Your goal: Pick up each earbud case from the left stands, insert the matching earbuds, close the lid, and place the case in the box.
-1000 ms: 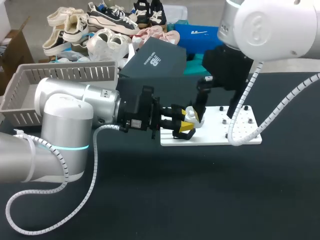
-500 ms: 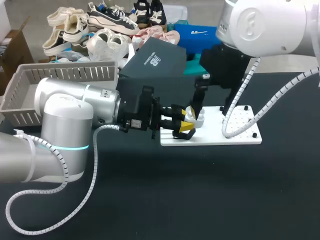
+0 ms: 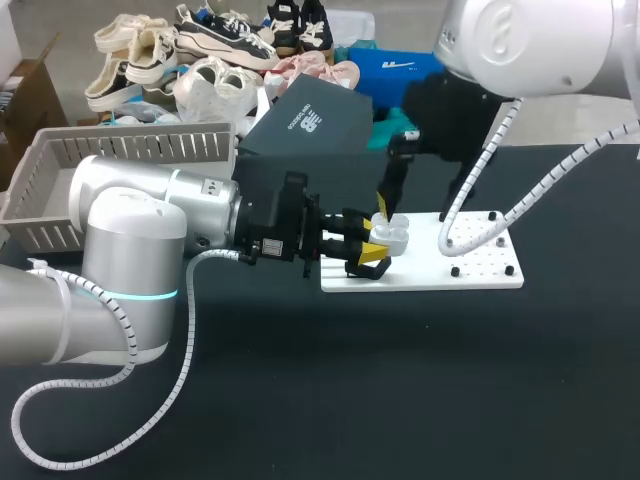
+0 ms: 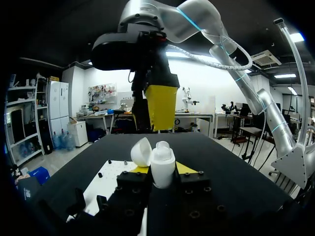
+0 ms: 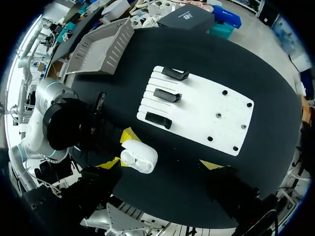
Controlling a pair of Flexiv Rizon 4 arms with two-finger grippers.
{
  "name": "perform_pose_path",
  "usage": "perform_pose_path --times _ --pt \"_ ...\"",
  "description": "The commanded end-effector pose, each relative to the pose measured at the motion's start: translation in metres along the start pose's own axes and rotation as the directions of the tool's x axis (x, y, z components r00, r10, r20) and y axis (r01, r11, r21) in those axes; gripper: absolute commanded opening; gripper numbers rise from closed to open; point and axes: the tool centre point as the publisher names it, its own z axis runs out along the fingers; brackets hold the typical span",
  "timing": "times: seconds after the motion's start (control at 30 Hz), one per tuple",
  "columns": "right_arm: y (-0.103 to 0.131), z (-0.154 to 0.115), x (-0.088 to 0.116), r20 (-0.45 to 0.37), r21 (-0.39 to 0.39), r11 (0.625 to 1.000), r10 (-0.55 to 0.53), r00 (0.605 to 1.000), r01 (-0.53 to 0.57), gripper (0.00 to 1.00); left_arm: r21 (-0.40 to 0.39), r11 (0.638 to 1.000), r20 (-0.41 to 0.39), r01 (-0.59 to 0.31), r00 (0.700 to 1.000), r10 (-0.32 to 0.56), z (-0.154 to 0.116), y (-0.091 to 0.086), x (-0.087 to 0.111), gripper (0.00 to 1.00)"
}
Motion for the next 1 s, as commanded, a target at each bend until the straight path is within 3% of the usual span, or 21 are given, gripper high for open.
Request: perform_pose_path --times 0.03,0.23,0.53,0.77,1.0 --pt "-0.005 -0.002 -0.007 0.006 -0.007 0.997 0.079 0.997 -0.079 1.00 -0.005 1.000 0.001 -0.001 1.000 0.001 0.000 -0.001 0.000 0.00" --pt "-0.016 -0.001 -0.027 -0.011 -0.030 0.982 0.188 0.982 -0.188 1.00 -0.005 1.000 0.001 -0.001 1.000 0.001 0.000 -0.001 0.000 0.00" --pt "-0.030 0.009 -0.046 -0.039 -0.034 0.972 0.231 0.972 -0.233 1.00 -0.005 1.000 0.001 -0.001 1.000 0.001 0.000 -0.001 0.000 0.00" --pt "-0.034 0.024 -0.040 -0.085 -0.022 0.972 0.233 0.969 -0.236 1.00 -0.005 1.000 0.001 -0.001 1.000 0.001 0.000 -0.001 0.000 0.00" --pt "-0.030 0.023 -0.020 -0.097 -0.009 0.975 0.222 0.970 -0.224 1.00 -0.005 1.000 0.001 -0.001 1.000 0.001 0.000 -0.001 0.000 0.00"
